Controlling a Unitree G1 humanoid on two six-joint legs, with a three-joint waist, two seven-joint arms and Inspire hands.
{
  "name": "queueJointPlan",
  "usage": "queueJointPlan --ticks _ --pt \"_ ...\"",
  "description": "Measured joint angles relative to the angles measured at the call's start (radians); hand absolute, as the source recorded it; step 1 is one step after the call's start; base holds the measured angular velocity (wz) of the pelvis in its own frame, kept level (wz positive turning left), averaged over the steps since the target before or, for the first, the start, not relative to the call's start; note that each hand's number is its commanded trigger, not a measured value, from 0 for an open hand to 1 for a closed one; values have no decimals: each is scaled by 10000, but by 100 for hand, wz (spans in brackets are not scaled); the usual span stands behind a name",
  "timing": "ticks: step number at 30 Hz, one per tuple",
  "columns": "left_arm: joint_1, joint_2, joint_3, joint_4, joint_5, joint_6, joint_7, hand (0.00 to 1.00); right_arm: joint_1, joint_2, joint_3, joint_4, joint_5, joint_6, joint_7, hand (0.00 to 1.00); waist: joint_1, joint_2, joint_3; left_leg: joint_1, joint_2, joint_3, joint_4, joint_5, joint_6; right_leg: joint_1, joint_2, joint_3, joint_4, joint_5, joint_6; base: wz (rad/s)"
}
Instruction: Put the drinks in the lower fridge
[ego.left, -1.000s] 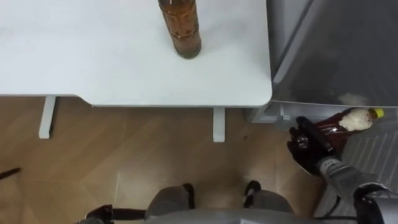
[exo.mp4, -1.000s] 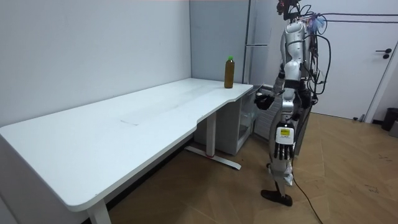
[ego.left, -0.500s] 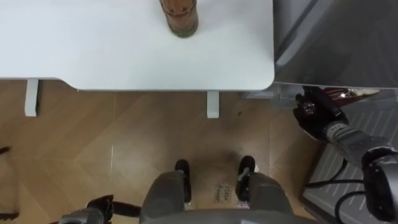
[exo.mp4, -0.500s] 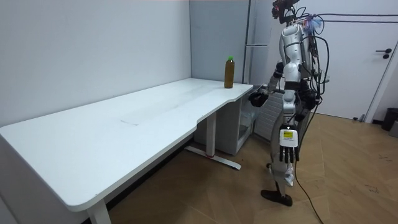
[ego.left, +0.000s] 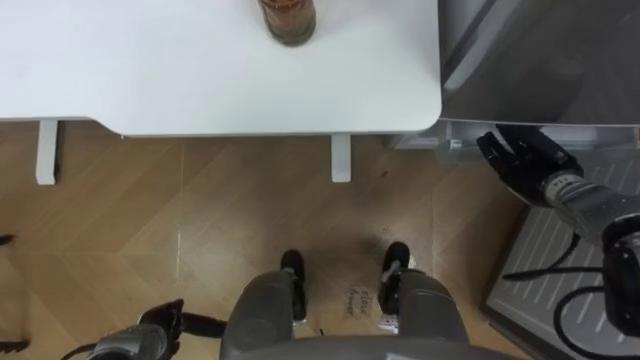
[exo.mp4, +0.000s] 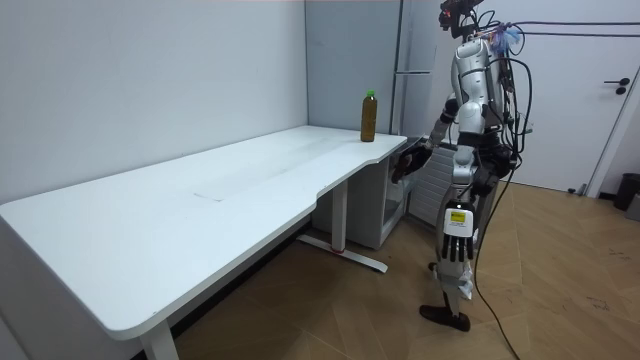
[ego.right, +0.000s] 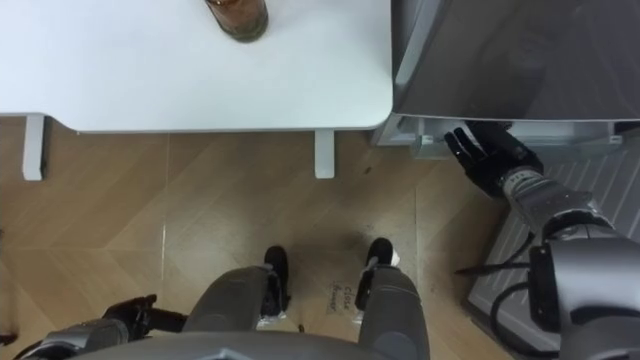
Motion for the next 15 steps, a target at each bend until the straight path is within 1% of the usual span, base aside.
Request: queueJointPlan --ticks 2,5,15 --pt "30 28 -7 -9 -1 9 0 0 0 -14 1 0 1 24 -9 0 -2 1 0 -4 0 0 4 0 0 0 1 0 0 0 1 0" --pt "48 58 -53 -7 -1 16 -16 0 -2 -75 5 0 11 157 -9 0 19 2 -1 -4 0 0 5 0 1 0 3 2 4 0 0 0" --pt "51 61 -44 -10 26 23 -91 0 47 -106 104 6 9 167 6 0 59 16 -5 166 1 -3 -23 2 3 180 15 -9 -59 36 0 0"
